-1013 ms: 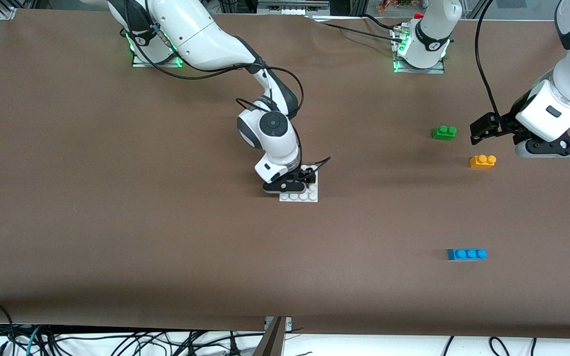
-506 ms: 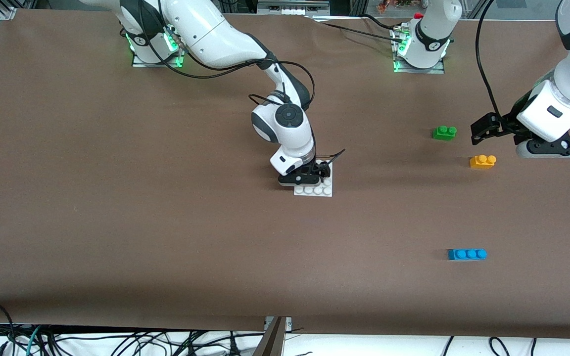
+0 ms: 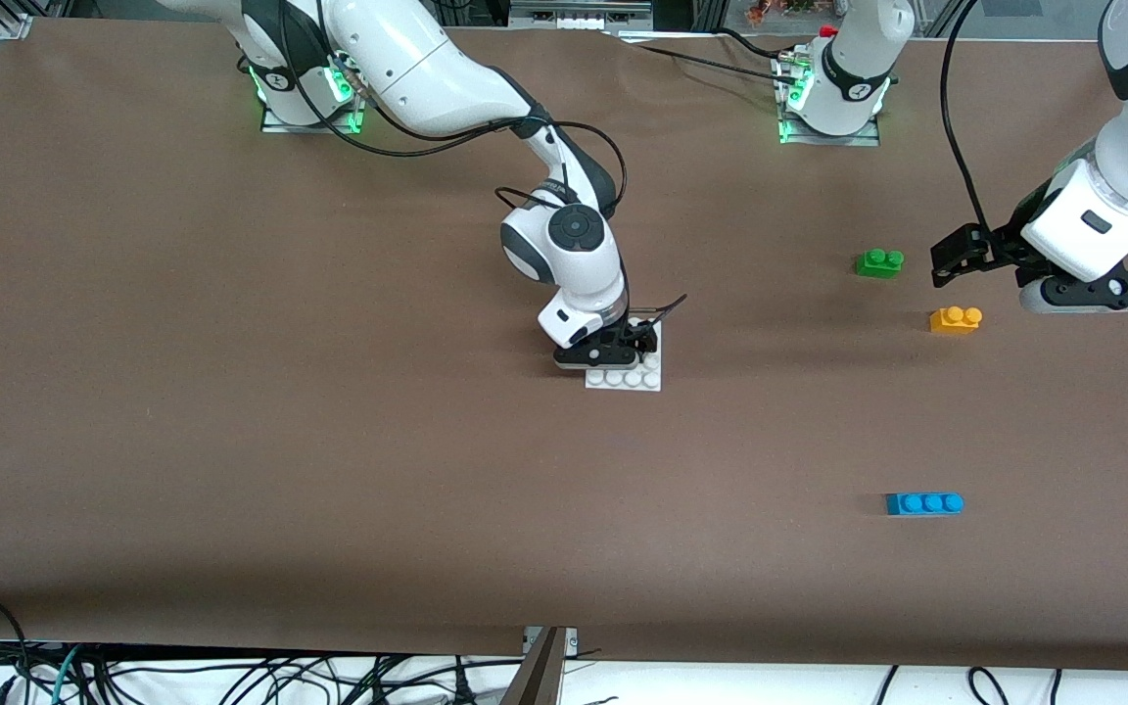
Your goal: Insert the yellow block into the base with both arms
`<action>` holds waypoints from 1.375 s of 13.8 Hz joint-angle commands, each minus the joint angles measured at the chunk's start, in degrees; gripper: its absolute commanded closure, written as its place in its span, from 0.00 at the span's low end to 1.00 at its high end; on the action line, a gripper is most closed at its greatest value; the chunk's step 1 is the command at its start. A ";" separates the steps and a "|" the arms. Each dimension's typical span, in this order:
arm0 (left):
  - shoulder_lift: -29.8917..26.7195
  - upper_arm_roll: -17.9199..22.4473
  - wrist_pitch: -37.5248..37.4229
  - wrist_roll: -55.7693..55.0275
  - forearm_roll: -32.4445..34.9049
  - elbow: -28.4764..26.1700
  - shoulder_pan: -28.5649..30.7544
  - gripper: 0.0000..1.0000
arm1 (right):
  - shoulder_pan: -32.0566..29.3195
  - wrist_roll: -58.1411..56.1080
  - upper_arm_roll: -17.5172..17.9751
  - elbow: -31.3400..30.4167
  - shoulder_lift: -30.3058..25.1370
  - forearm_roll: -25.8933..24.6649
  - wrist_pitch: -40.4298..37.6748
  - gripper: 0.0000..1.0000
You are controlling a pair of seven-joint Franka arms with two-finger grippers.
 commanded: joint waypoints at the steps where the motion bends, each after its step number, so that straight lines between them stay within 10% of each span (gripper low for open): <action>1: 0.63 -0.10 -0.59 0.70 0.83 1.04 0.02 0.00 | -0.32 -3.20 -1.51 6.65 0.39 0.69 -8.28 0.00; 14: 7.83 0.07 -0.59 12.72 1.53 -0.19 9.51 0.00 | -23.25 -35.46 -1.25 7.46 -17.27 1.39 -31.86 0.00; 19: 6.26 0.07 12.90 13.62 5.57 -14.31 10.13 0.00 | -31.42 -42.85 -1.25 7.46 -24.21 1.39 -42.21 0.00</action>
